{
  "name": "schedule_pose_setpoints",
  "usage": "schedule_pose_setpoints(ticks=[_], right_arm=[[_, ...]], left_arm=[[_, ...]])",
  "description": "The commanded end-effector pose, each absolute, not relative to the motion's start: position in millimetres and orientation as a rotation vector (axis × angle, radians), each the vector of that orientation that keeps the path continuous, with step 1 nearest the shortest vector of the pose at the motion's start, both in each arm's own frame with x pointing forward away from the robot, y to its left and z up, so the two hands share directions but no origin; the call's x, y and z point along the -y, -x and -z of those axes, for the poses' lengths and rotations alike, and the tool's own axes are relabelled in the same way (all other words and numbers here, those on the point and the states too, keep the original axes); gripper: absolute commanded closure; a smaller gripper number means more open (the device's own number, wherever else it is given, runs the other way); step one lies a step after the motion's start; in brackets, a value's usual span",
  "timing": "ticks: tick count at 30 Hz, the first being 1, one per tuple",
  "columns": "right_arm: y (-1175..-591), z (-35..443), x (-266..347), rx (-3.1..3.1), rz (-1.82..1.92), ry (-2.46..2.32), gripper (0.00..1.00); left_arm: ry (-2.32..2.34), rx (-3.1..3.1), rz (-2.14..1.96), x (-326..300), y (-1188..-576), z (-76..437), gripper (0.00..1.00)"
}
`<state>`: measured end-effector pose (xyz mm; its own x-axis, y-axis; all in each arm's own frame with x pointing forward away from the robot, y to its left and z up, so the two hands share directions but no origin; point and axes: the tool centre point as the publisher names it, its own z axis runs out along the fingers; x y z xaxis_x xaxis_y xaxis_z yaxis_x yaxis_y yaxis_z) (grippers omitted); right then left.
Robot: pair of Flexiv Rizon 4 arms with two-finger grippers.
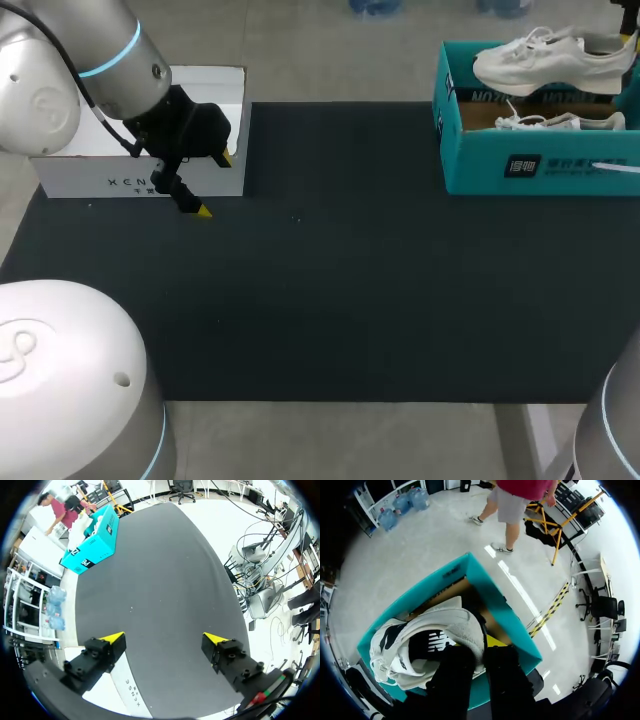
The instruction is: Take the shoe out of the shoebox, open the shoe tongue, remove and reinsert the insole, then place the shoe into the shoebox
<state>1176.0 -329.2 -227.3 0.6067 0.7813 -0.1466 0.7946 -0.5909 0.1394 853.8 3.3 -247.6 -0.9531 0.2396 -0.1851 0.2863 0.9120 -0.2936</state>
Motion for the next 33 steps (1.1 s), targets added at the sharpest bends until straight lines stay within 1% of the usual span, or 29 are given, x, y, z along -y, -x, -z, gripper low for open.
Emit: schedule_pose_setpoints(ticks=[1,14,23,33], right_arm=[[-1188.7,250.3,337.3,-1.325,0.08,-2.652,1.0],[-1205.6,290.2,338.3,-1.394,0.051,-2.596,1.0],[-1199.4,314.4,339.0,-1.402,0.082,-2.617,1.0],[-1192.1,330.6,335.4,-1.396,0.126,-2.641,1.0]], left_arm=[[-0.405,-2.93,0.478,-3.4,-853.5,247.4,0.0],[-0.405,-2.93,0.478,-3.4,-853.5,247.4,0.0],[-0.405,-2.93,0.478,-3.4,-853.5,247.4,0.0],[-0.405,-2.93,0.478,-3.4,-853.5,247.4,0.0]])
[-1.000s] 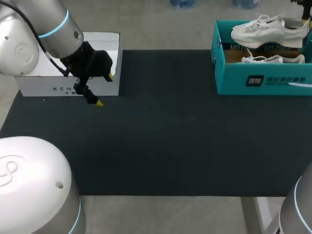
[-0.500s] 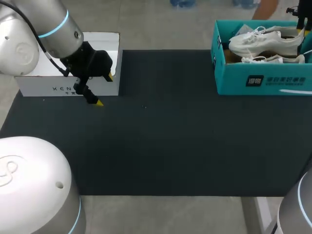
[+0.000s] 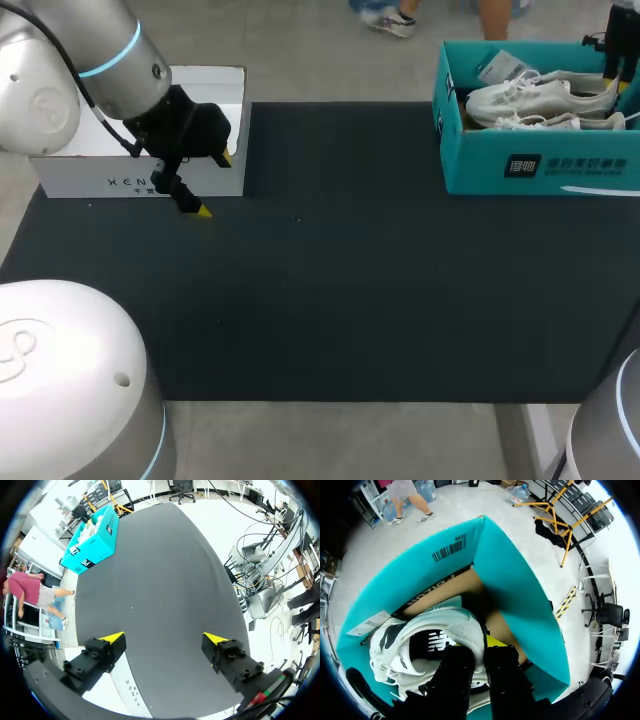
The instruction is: Take the shoe out of the shoebox, open the shoe tongue, remove and reinsert the insole, then place the shoe into the shoebox
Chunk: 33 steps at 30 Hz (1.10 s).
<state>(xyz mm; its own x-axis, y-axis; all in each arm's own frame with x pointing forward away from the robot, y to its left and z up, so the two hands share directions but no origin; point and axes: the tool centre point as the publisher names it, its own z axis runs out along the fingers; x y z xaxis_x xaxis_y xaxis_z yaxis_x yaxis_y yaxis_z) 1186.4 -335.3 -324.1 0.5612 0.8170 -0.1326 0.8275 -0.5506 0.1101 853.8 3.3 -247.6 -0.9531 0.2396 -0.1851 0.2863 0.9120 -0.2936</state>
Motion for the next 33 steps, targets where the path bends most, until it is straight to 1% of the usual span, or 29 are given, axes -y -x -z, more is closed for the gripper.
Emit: schedule_pose_setpoints(ticks=[1,2,3,4,12,20,23,29,33], right_arm=[[-1191.7,331.2,335.4,-1.393,0.133,-2.639,1.0],[-1191.2,331.5,335.3,-1.394,0.131,-2.647,0.86],[-1190.1,331.1,335.5,-1.391,0.134,-2.65,0.5],[-1188.4,328.9,335.8,-1.383,0.134,-2.651,0.0],[-1177.2,300.1,329.5,-1.362,0.055,-2.638,0.0],[-1156.5,251.9,310.9,-1.351,-0.052,-2.637,0.0],[-1140.0,234.7,295.7,-1.348,-0.075,-2.632,0.0],[-1110.8,224.1,271.7,-1.339,-0.114,-2.646,0.0],[-1097.5,225.5,257.5,-1.339,-0.113,-2.662,0.0]], left_arm=[[-0.405,-2.93,0.478,-3.4,-853.5,247.4,0.0],[-0.405,-2.93,0.478,-3.4,-853.5,247.4,0.0],[-0.405,-2.93,0.478,-3.4,-853.5,247.4,0.0],[-0.405,-2.93,0.478,-3.4,-853.5,247.4,0.0],[-0.405,-2.93,0.478,-3.4,-853.5,247.4,0.0],[-0.405,-2.93,0.478,-3.4,-853.5,247.4,0.0],[-0.405,-2.93,0.478,-3.4,-853.5,247.4,0.0],[-0.405,-2.93,0.478,-3.4,-853.5,247.4,0.0],[-0.405,-2.93,0.478,-3.4,-853.5,247.4,0.0]])
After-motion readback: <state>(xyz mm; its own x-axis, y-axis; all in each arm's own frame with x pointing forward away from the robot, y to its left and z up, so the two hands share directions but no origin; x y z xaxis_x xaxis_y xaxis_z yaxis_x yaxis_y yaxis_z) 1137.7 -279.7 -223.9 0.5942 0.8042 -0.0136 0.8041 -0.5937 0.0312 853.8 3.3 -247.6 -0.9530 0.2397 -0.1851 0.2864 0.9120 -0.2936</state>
